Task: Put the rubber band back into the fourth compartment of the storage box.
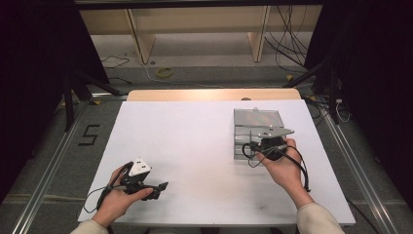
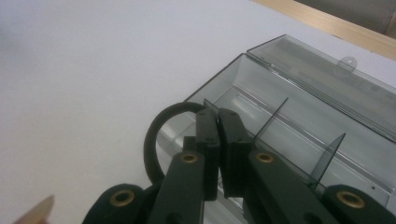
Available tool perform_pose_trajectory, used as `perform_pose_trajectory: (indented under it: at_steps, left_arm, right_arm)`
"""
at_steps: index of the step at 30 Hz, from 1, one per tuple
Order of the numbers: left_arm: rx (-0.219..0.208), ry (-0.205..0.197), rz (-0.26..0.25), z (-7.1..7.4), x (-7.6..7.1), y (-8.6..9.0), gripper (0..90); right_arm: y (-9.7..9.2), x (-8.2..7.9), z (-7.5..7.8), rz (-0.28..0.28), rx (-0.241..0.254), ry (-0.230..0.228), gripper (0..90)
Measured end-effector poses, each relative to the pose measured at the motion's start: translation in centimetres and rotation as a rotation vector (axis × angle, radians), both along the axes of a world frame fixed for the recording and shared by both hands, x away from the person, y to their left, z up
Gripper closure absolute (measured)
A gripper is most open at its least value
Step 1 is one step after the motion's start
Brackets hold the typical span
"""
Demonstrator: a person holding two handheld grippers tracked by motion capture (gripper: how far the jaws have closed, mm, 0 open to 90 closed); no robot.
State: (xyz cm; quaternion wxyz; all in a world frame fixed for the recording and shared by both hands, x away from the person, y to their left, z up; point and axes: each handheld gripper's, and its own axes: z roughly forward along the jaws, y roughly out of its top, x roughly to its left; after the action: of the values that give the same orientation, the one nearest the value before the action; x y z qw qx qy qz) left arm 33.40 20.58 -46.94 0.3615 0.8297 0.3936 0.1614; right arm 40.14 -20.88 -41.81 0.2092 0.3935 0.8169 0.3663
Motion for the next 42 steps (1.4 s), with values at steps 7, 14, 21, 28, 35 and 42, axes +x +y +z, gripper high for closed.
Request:
perform_pose_trajectory:
  at_steps: [7,14,21,28,35,42]
  left_arm:
    - [-0.001,0.001,-0.002,0.0,0.0,0.0,16.5]
    - [-0.004,0.001,0.0,0.0,0.0,0.0,16.6]
    - [-0.007,0.001,-0.001,0.0,0.1,0.0,16.7]
    - [-0.008,0.002,-0.003,0.0,0.1,0.0,16.7]
    - [-0.008,0.001,-0.004,0.0,0.1,0.0,16.7]
    - [-0.007,-0.001,-0.005,0.0,0.1,0.0,16.8]
  right_arm:
    - [0.1,0.3,0.1,-0.001,-0.004,-0.002,88.1]
    - [0.2,0.6,0.0,-0.002,-0.004,0.004,88.1]
    - [0.4,1.0,0.3,-0.002,-0.005,-0.007,88.1]
    - [0.4,1.5,0.3,-0.006,-0.007,-0.003,88.1]
    - [0.6,1.8,0.1,-0.009,-0.008,-0.001,88.1]
    - [0.7,2.2,0.0,-0.013,-0.011,0.002,88.1]
